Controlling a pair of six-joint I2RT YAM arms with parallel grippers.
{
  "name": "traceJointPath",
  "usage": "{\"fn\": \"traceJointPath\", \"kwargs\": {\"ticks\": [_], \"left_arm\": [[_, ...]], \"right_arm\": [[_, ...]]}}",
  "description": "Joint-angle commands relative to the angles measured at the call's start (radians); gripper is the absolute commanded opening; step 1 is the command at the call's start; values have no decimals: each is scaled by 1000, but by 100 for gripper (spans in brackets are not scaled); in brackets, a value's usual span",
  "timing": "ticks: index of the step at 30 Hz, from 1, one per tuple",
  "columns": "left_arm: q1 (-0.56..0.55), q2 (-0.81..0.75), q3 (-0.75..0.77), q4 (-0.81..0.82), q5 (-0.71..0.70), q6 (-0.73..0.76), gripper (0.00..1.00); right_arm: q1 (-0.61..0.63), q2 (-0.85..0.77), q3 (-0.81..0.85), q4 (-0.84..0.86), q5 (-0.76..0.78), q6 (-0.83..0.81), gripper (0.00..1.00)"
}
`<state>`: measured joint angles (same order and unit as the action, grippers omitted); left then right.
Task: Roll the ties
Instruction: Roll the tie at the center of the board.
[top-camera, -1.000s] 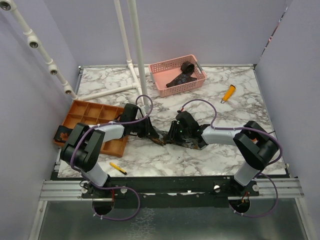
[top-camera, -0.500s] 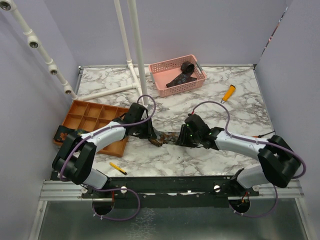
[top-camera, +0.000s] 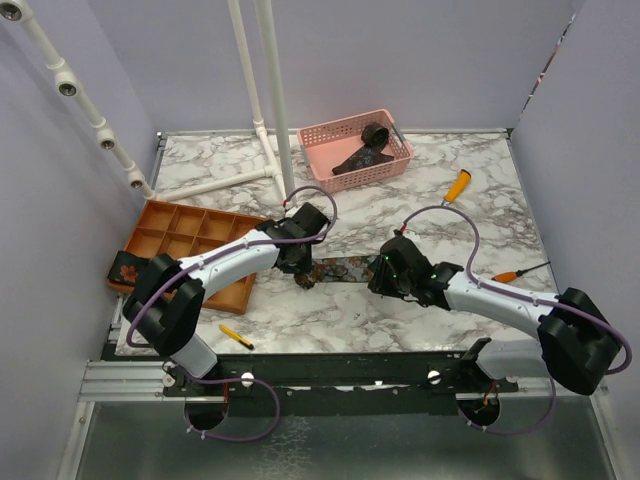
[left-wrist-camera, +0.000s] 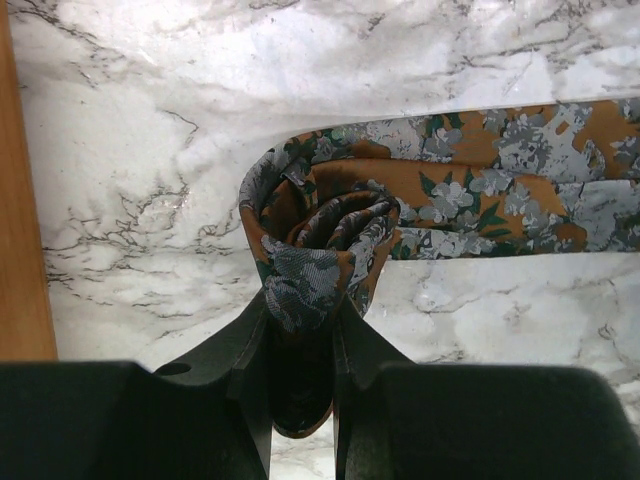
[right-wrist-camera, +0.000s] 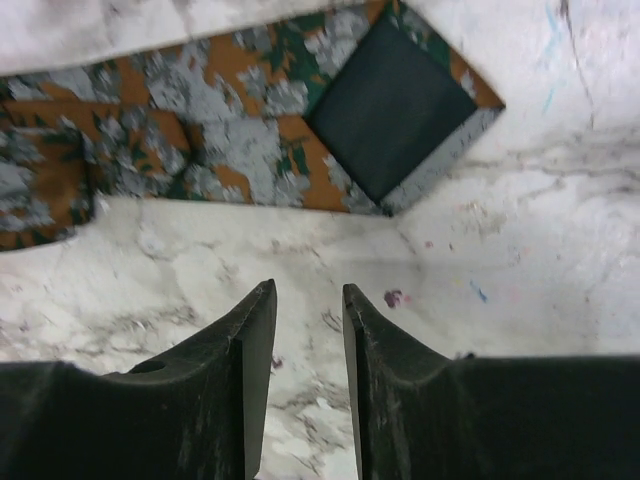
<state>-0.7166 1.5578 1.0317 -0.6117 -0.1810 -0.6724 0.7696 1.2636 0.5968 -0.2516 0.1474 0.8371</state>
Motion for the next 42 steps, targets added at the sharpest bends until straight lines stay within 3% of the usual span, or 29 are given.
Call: {"fn": "traceJointPath", "kwargs": {"ticks": [1, 9, 18, 31, 42], "left_arm": [[-47, 74, 94, -143, -195, -74, 0], [-115, 174, 203, -232, -306, -151, 0], [-191, 340, 363, -357, -419, -216, 0], [-261, 435, 493, -430, -428, -285, 0], [-329, 654, 706, -582, -509, -364, 0]], "right_arm": [[-26, 62, 92, 28, 138, 16, 37], [-131, 254, 139, 97, 82, -1, 30], [-134, 262, 7, 143, 31, 37, 29], [-132, -20, -266, 80, -12, 152, 29], [-133, -147, -252, -42, -1, 150, 32]]}}
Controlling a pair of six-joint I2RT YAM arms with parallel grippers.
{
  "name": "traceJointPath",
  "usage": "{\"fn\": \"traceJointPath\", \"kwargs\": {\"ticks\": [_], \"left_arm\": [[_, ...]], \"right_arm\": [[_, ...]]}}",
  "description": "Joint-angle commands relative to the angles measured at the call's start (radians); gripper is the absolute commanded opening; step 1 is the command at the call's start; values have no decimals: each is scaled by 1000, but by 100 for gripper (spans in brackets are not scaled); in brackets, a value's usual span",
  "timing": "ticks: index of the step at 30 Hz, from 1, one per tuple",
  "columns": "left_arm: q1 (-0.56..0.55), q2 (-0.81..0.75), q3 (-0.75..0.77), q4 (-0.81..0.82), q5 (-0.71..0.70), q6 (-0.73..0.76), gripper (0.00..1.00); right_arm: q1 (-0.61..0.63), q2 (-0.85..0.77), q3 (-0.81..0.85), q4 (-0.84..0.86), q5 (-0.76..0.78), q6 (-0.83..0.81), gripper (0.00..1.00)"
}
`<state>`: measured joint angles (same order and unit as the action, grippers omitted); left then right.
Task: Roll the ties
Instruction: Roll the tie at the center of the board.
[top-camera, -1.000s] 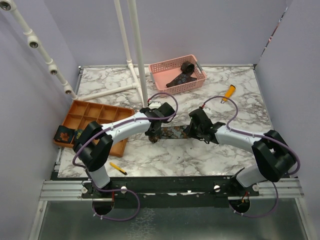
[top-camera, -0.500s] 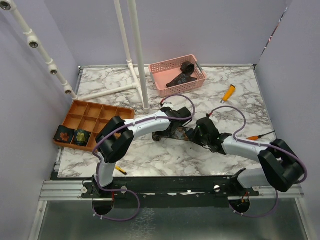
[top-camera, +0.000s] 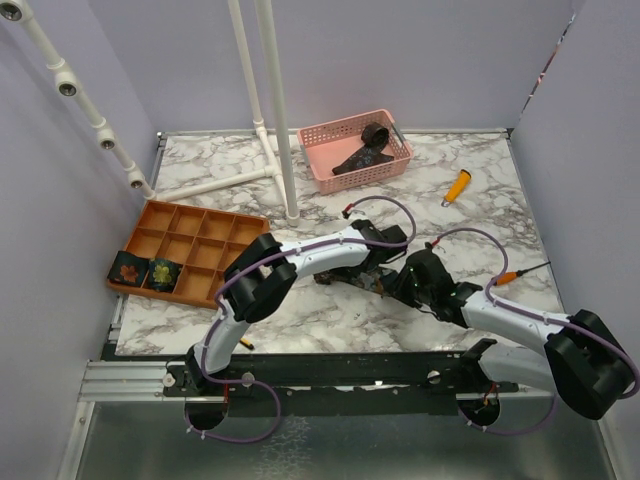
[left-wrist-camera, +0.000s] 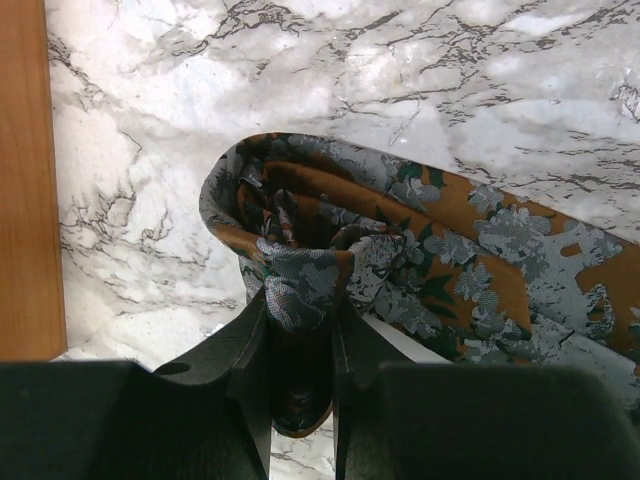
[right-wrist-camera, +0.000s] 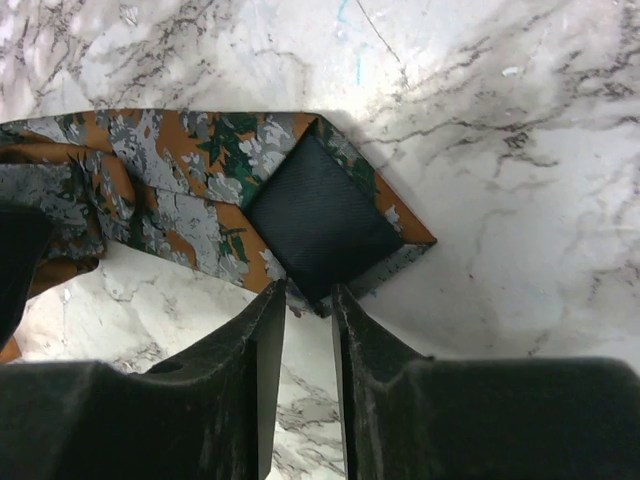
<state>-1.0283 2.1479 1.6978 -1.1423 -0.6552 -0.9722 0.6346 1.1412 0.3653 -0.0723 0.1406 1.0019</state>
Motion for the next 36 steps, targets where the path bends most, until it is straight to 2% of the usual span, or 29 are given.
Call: {"fn": "traceJointPath", "kwargs": {"ticks": [1, 9, 22, 30, 33, 36], "left_arm": [[-19, 67, 48, -52, -34, -69, 0], [-31, 118, 106, 4, 27, 0, 0], [-44, 58, 73, 150, 162, 79, 69], [-46, -38, 54, 183, 202, 101, 89], [-44, -90, 40, 198, 200, 112, 98], [-42, -138, 24, 202, 199, 124, 99]], "right_arm": [[2, -42, -20, -230, 6, -17, 33], [1, -193, -17, -295, -37, -39, 47], [2, -304, 31, -401, -53, -49, 50], [1, -311, 50, -389, -87, -117, 51], [2, -320, 66, -394, -97, -149, 59], [2, -322, 79, -383, -120, -182, 67]]}}
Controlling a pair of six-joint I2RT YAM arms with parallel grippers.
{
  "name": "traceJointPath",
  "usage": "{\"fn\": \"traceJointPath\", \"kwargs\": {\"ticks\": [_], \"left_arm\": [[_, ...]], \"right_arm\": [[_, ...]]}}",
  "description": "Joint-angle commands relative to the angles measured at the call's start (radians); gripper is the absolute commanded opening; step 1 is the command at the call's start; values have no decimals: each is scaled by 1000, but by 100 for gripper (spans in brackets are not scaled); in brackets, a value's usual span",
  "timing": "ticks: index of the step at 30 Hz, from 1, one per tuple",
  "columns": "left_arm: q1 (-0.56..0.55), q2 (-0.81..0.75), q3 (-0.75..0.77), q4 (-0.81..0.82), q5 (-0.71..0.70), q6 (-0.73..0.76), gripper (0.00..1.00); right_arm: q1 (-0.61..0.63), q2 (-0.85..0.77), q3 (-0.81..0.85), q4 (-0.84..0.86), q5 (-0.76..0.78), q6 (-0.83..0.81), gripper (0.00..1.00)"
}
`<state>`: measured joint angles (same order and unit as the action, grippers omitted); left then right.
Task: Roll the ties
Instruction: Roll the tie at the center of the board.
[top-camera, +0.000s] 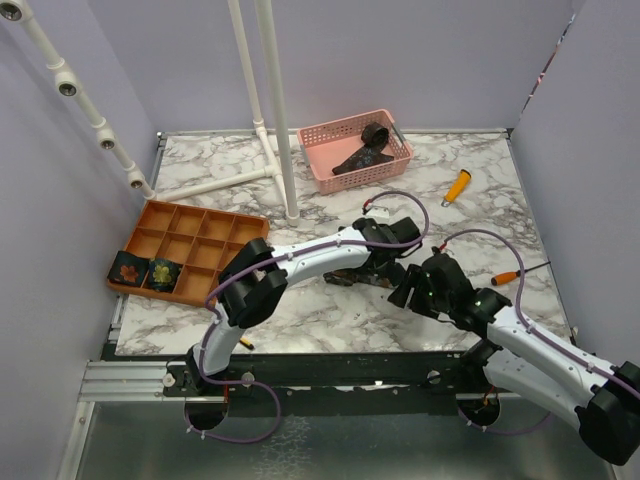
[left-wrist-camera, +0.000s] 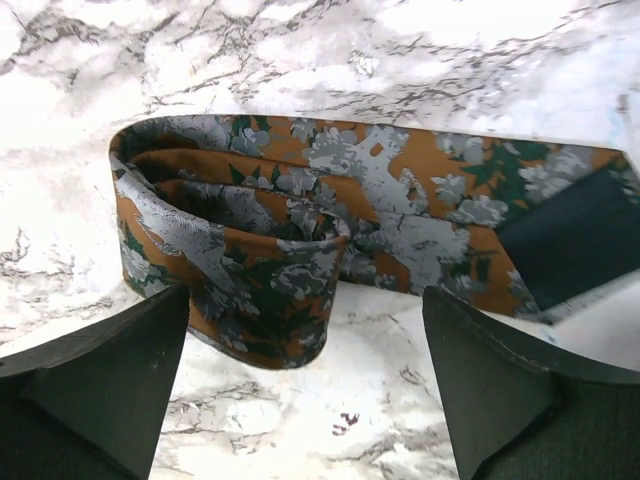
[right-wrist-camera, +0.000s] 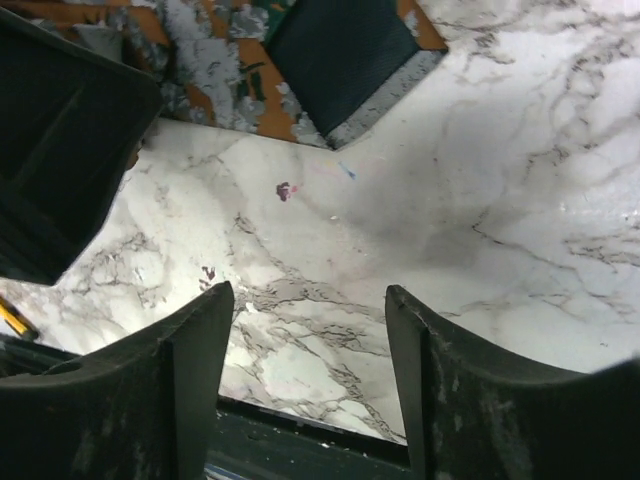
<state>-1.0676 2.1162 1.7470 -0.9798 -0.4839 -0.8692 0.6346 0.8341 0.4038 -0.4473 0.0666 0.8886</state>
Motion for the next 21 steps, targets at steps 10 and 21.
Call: {"fn": "traceJointPath", "kwargs": {"ticks": [10, 21], "left_arm": [[77, -465, -343, 213, 87, 83, 99], [358, -899, -905, 690, 468, 159, 95]], "right_arm": [[2, 94, 132, 141, -212, -149, 67], [31, 527, 410, 262, -214, -134, 60]]}}
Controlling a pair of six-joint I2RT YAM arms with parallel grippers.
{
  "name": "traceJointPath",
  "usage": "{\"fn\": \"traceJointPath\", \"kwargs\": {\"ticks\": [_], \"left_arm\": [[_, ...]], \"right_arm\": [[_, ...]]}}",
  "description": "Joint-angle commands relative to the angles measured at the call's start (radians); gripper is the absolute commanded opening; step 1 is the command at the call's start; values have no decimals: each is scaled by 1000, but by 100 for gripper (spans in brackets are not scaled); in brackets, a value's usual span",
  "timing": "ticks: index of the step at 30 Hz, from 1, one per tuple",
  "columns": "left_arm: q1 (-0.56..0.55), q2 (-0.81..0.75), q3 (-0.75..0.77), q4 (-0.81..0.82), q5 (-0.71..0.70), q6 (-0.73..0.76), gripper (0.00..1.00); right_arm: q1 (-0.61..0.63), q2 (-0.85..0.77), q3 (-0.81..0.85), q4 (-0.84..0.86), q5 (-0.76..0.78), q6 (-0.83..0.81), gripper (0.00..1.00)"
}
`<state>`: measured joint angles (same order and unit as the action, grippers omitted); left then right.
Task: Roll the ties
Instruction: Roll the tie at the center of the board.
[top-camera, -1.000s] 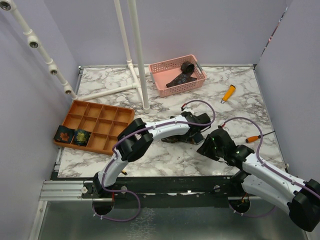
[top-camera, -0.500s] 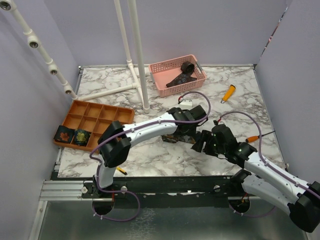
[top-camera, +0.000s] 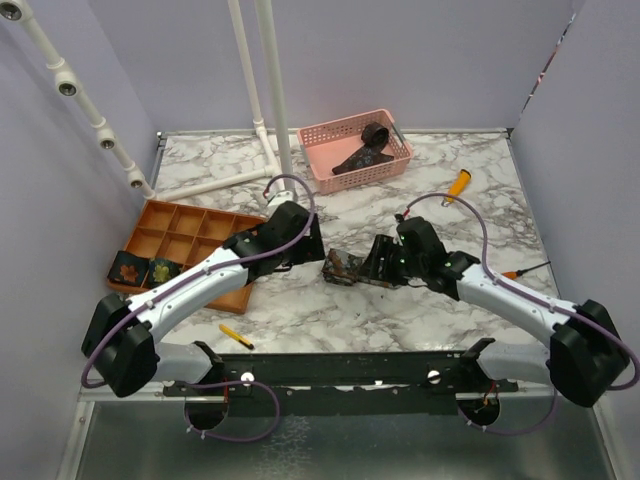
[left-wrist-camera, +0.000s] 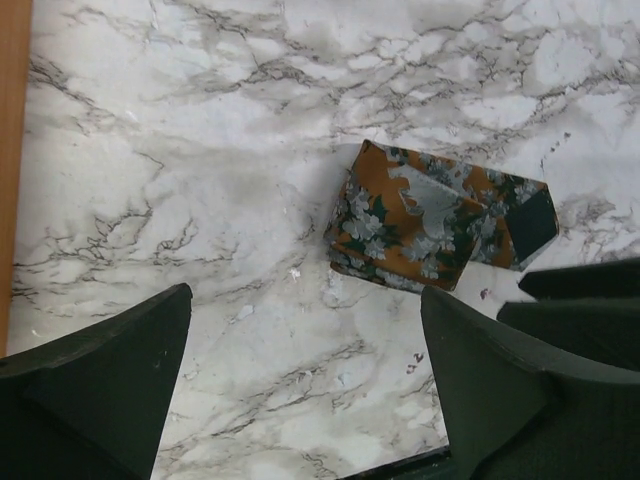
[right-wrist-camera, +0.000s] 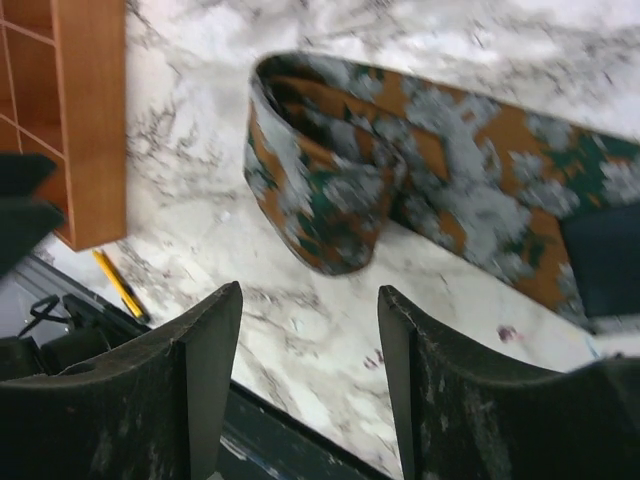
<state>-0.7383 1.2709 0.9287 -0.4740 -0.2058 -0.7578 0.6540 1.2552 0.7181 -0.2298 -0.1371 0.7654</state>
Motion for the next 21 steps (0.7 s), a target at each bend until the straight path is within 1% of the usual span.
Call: {"fn": "traceJointPath", "kwargs": {"ticks": [1, 3, 6, 12, 21], "left_arm": [[33, -59, -99, 190, 203, 54, 93], [37, -64, -118, 197, 226, 70, 92], [38, -64, -137, 206, 272, 97, 89], [40, -44, -156, 234, 316, 148, 89], [42, 52, -102, 266, 371, 222, 90]], "right_arm": [[12, 144, 117, 35, -3, -11, 59], [12, 215, 151, 3, 31, -1, 56], [10, 264, 161, -30, 89, 0, 52], [-7, 280, 86, -30, 159, 11, 49], [-49, 258, 21, 5, 150, -25, 48]]}}
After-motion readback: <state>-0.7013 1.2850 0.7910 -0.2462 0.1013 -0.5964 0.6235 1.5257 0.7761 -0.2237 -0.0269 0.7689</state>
